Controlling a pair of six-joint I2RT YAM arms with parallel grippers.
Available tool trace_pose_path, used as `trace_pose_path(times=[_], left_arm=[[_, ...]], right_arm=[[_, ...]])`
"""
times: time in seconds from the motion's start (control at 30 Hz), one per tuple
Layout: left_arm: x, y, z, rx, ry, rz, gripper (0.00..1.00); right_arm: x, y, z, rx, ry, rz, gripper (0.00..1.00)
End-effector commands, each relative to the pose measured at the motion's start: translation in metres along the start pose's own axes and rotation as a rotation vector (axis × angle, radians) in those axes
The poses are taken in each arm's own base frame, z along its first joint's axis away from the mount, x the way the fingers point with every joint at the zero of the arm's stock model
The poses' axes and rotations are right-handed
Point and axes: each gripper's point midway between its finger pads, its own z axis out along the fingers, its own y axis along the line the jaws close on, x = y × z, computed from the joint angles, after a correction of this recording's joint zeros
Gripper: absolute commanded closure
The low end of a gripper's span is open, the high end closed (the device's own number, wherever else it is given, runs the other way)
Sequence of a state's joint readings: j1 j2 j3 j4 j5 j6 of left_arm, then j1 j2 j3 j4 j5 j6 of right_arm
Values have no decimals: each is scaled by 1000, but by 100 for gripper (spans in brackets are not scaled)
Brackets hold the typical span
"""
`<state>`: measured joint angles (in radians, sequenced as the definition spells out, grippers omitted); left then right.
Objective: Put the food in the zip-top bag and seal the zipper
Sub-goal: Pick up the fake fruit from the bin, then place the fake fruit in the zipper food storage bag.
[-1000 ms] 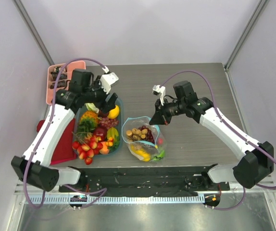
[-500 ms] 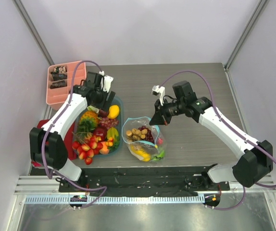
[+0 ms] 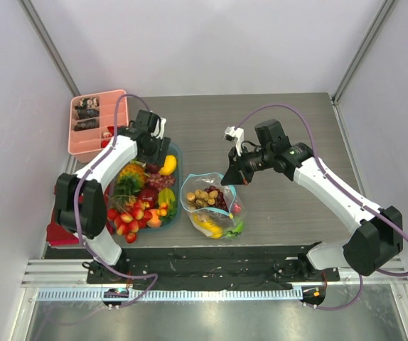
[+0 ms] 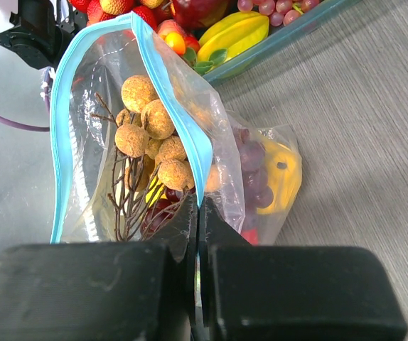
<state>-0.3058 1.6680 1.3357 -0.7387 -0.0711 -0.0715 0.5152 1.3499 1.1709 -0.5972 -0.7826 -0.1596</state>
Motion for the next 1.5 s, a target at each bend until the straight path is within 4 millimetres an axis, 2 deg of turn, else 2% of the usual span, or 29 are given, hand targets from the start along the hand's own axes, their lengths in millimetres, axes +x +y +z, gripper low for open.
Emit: trace_pose_path(times=[0.0,0.03,0.13,0.23,0.33,0.37,0.43,0.5,0.57,0.6,0.67,0.7,0.73,0.77,0.8,0.93,1.0,1.03,1.17,1.23,1.27,1.33,1.37,1.43,1.47], left_arm=[[-10,0,5,-20,-31,-53,35],[-11,-1,4,-14,-33,-55,45],[-12,-1,-2,-17,-26,-56,56],[-18,2,-19,-21,-40,-54,68],[-41,3,-56,-8,-143,-44,78],[-51,2,-77,6,-211,-33,78],[-73,0,-107,32,-327,-15,77],[-89,-16,-143,101,-441,43,74],[-96,-39,-168,202,-508,95,74],[-94,-64,-188,315,-542,143,74],[-92,-94,-211,438,-595,193,75],[-86,-119,-231,527,-633,236,76],[-77,-131,-231,567,-632,258,77],[-77,-144,-241,604,-671,285,77],[-66,-164,-253,663,-688,331,77],[-43,-204,-257,763,-649,377,79],[-33,-213,-252,798,-607,369,79],[-24,-224,-253,843,-573,375,80],[5,-243,-242,915,-468,384,80],[18,-248,-231,918,-423,390,75],[25,-253,-230,943,-390,386,66],[34,-256,-227,957,-348,387,62],[40,-256,-223,956,-311,388,57],[41,-254,-220,928,-291,382,43],[46,-248,-218,907,-263,388,27]], right_arm=[[-15,2,-4,7,-33,-50,99],[-15,2,-4,7,-32,-52,99],[-14,2,-5,9,-32,-51,99],[-13,2,-5,11,-30,-54,99],[-15,3,-6,9,-34,-61,99],[-14,3,-5,9,-33,-61,99],[-15,3,-6,8,-35,-64,99],[-15,4,-5,3,-33,-65,99],[-16,4,-4,-1,-33,-66,99],[-15,4,-4,-3,-32,-65,99],[-17,5,-4,-10,-35,-67,99],[-18,5,-4,-12,-35,-67,99],[-18,5,-3,-13,-36,-66,99],[-19,5,-3,-13,-37,-65,99],[-22,5,-4,-14,-41,-68,99],[-25,8,-6,-18,-50,-66,99],[-26,10,-8,-19,-54,-66,99],[-26,10,-8,-20,-55,-66,99],[-27,16,-10,-41,-64,-70,99],[-29,19,-11,-50,-70,-69,99],[-28,20,-11,-53,-69,-69,99],[-30,20,-12,-54,-73,-75,99],[-30,21,-12,-54,-74,-76,99],[-31,21,-12,-53,-77,-79,99],[-31,22,-12,-59,-77,-81,99]])
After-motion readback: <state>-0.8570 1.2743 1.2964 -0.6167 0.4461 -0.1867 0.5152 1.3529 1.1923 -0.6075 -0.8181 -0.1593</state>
